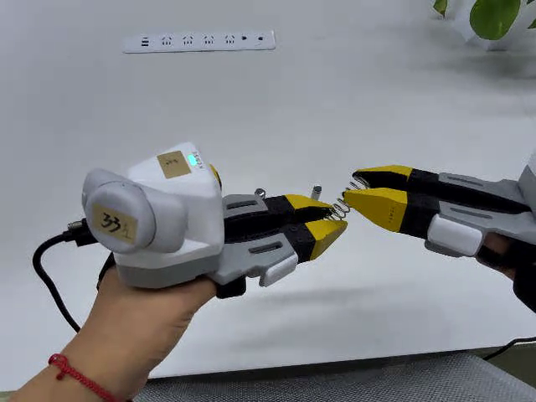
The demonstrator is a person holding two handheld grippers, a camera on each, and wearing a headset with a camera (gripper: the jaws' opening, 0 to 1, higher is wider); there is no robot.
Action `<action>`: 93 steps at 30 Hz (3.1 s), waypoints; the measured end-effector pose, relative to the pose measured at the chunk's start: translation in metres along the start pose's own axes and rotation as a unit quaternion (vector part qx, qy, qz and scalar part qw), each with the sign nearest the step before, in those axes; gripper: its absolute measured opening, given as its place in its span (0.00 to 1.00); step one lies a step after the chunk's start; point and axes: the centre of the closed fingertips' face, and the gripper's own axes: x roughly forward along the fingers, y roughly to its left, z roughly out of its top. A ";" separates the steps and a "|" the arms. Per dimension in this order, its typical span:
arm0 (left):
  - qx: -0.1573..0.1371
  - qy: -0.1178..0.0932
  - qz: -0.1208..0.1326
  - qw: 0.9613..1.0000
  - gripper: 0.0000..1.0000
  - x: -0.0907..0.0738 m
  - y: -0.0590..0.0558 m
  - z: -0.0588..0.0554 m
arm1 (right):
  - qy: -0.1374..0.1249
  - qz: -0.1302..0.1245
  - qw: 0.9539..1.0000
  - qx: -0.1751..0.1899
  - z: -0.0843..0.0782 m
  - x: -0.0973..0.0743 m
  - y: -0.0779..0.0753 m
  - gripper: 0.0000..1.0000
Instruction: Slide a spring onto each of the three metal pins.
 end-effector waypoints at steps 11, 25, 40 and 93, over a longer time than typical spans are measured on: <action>-0.006 -0.009 -0.007 1.000 0.10 -0.001 -0.002 0.001 | 0.006 0.005 1.000 -0.006 0.002 0.002 0.005 0.12; 0.000 0.008 -0.017 1.000 0.11 0.001 -0.005 -0.005 | 0.049 0.011 0.997 -0.056 -0.005 0.005 0.011 0.11; 0.009 0.020 -0.022 0.999 0.12 0.001 -0.007 -0.010 | 0.087 0.024 0.991 -0.099 -0.008 0.010 0.020 0.11; 0.054 0.065 -0.056 0.995 0.10 0.003 -0.013 -0.023 | 0.512 0.257 0.677 -0.462 -0.046 -0.003 0.030 0.18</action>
